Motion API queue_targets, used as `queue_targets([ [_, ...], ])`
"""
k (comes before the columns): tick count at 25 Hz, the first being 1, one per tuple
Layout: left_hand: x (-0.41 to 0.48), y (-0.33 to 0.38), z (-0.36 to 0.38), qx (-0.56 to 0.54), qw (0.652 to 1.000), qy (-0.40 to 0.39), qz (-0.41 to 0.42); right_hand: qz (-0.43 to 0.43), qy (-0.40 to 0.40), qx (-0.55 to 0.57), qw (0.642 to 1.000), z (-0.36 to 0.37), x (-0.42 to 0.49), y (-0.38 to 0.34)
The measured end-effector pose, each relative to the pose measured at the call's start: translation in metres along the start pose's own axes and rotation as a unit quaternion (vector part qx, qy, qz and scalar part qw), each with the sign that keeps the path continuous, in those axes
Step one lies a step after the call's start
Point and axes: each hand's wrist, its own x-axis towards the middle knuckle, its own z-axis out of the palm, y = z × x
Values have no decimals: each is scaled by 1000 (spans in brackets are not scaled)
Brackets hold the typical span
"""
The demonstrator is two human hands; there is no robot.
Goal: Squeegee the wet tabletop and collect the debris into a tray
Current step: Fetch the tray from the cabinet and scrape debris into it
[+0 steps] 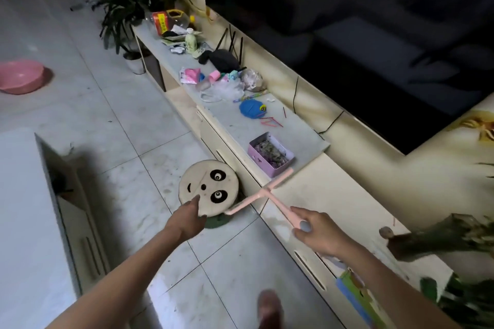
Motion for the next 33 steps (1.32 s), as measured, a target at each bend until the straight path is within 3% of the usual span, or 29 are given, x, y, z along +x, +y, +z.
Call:
queue_targets([
  [3, 39, 32, -4, -67, 997, -12, -34, 3, -4, 25, 1000, -34, 45, 20],
  [6, 88, 68, 10, -157, 982, -13, -106, -1, -25, -51, 998, -68, 96, 41],
  [11, 216, 135, 60, -356, 908, -40, -216, -21, -70, -159, 985, -116, 209, 85],
  [17, 319, 175, 106, -478, 834, -60, -268, -17, -75, -117, 990, -140, 286, 147],
  [22, 364, 176, 120, -513, 816, -48, -261, -17, -62, -62, 996, -142, 305, 179],
  [27, 373, 177, 120, -501, 843, -56, -186, -17, -59, -51, 997, -148, 315, 186],
  [33, 316, 151, 100, -594, 781, -5, -190, -52, -65, -51, 995, -168, 318, 151],
])
